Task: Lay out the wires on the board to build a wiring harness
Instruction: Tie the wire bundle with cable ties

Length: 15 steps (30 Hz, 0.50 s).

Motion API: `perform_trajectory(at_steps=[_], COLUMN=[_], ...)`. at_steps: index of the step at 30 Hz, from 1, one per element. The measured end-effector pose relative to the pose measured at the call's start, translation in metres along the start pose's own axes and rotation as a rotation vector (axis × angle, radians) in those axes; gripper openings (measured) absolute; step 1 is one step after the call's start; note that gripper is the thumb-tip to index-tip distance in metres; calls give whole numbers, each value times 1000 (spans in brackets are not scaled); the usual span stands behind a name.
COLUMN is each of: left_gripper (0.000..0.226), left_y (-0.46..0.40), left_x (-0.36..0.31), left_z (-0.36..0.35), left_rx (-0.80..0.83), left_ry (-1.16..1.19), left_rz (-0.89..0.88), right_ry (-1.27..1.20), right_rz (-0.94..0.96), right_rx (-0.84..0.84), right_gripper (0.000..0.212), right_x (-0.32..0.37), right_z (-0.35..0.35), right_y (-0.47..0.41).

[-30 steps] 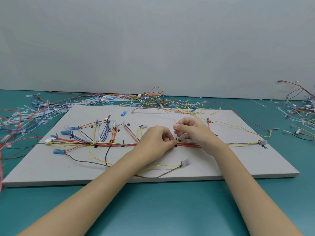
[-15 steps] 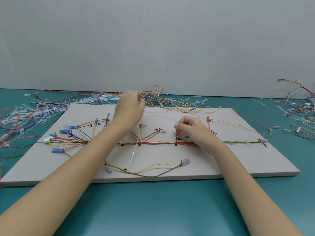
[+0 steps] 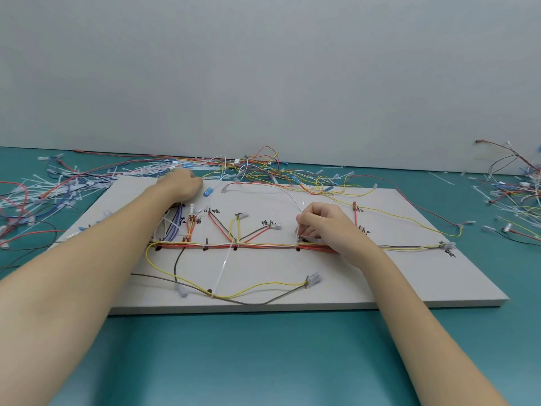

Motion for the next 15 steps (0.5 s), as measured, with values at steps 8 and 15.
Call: perform_trajectory(at_steps=[8, 15], left_gripper=[59, 44], left_y=[-4, -1], left_x=[-6, -8], left_z=[0, 0], left_rx=[83, -35], left_ry=[-201, -111], left_rz=[15, 19], right_ry=[34, 28], right_rz=[12, 8], right_rx=[11, 10], right_gripper=[23, 23], right_x=[-1, 0], right_z=[1, 0], right_y=[0, 0])
Point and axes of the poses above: each hand's wrist, its own y-axis away from the middle knuckle, its own z-axis out of the back of the hand, x = y × z, the point moved 3 cm from there along -y, towards the middle knuckle, and after that the axes turned 15 degrees about -y, right-handed, at the moved point
